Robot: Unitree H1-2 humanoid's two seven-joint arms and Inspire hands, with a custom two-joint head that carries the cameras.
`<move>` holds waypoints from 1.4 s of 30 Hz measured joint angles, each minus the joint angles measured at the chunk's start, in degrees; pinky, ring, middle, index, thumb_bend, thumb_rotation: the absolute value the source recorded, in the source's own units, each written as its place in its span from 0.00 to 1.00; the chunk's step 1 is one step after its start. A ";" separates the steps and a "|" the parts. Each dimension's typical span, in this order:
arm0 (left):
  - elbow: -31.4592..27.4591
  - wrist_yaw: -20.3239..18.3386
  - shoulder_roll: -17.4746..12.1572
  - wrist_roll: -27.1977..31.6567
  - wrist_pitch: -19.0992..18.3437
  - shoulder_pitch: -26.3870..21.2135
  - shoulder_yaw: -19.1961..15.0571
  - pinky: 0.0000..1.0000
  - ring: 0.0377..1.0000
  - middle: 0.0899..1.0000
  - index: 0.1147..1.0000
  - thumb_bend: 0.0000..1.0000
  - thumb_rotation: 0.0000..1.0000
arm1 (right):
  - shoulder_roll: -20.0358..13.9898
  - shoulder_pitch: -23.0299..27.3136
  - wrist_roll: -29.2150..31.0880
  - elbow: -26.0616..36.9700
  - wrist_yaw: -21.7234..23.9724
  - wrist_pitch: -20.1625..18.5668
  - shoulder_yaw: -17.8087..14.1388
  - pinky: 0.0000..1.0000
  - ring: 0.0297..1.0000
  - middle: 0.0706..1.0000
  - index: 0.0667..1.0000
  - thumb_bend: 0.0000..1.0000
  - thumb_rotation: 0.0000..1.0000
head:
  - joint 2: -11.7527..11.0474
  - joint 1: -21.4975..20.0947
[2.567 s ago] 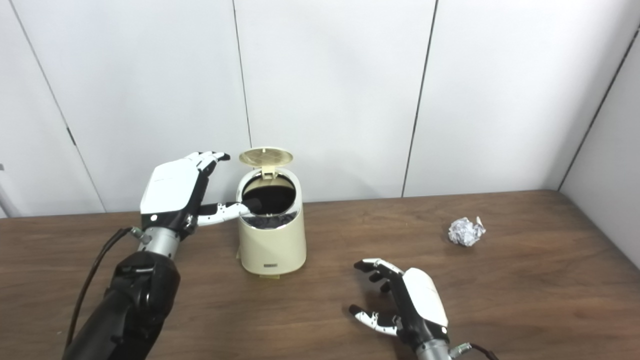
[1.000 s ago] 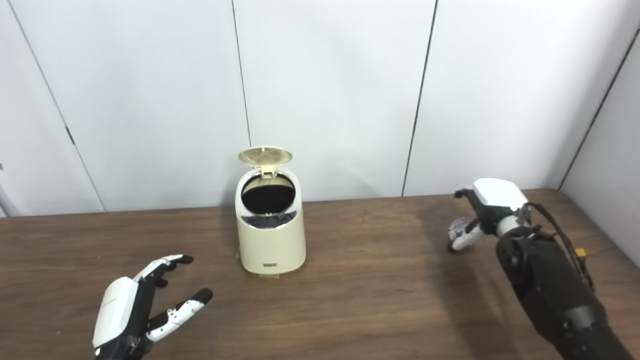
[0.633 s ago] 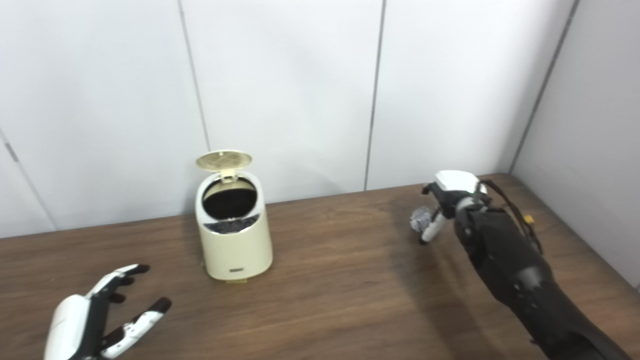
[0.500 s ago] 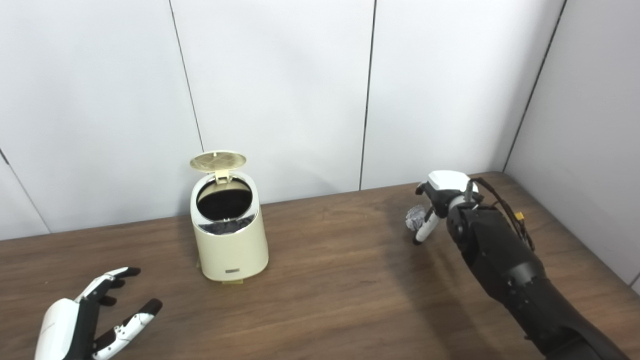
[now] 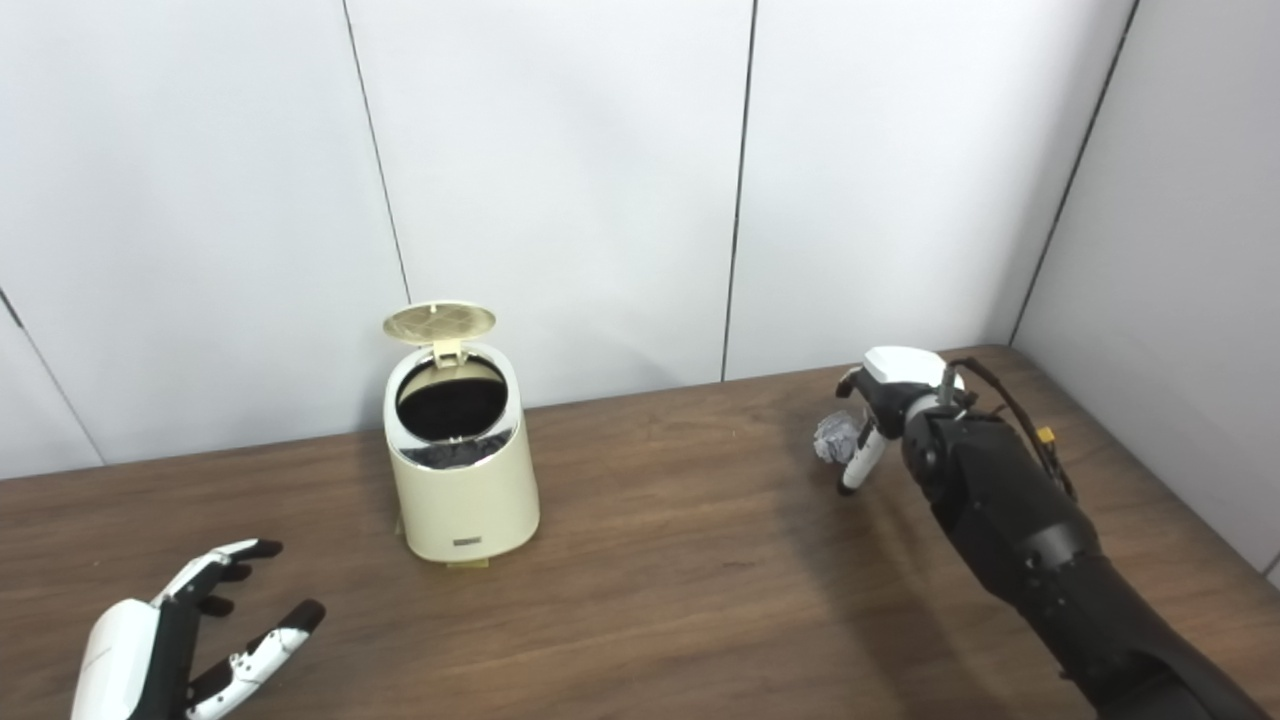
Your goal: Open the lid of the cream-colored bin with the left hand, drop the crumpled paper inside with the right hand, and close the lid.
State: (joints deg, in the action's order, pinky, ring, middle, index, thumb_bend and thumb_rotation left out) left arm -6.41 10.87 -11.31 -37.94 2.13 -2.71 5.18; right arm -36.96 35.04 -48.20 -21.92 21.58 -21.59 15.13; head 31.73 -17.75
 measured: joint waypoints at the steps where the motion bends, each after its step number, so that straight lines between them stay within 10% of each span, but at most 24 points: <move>1: 0.00 0.00 0.00 0.00 0.00 0.00 0.00 0.61 0.72 0.75 0.73 0.74 0.74 | -0.06 0.00 0.13 0.00 0.04 0.18 0.08 0.52 0.65 0.80 0.79 0.89 0.15 | 0.00 0.00; 11: 0.00 0.00 0.02 -0.08 -0.01 0.00 -0.03 0.62 0.73 0.76 0.73 0.76 0.76 | -1.34 0.04 0.88 -0.30 1.56 1.80 1.83 0.60 0.69 0.73 0.75 0.83 0.07 | 0.26 0.61; 24: -0.20 -0.11 0.38 -0.56 -0.74 0.01 -0.10 0.67 0.74 0.76 0.76 0.78 0.77 | -1.43 0.03 1.88 -1.51 -0.66 6.17 2.04 0.27 0.31 0.44 0.68 0.57 0.00 | 0.62 0.97; 33: -0.32 -0.18 0.52 -0.57 -0.88 0.02 -0.11 0.67 0.75 0.76 0.75 0.78 0.77 | -1.83 1.00 0.68 -2.66 1.10 5.03 3.86 0.28 0.36 0.44 0.46 0.53 0.00 | 0.62 0.79; 42: -0.32 -0.21 0.51 -0.59 -0.89 0.01 -0.18 0.68 0.74 0.76 0.75 0.78 0.77 | -1.81 1.45 -0.14 -3.91 -1.05 5.25 4.61 0.35 0.42 0.41 0.46 0.53 0.00 | 0.44 0.70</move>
State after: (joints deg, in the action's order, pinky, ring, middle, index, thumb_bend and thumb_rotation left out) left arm -6.73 10.66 -10.80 -38.53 1.24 -2.70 5.00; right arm -38.77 36.49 -48.33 -25.83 20.53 -16.34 19.74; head 32.17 -17.05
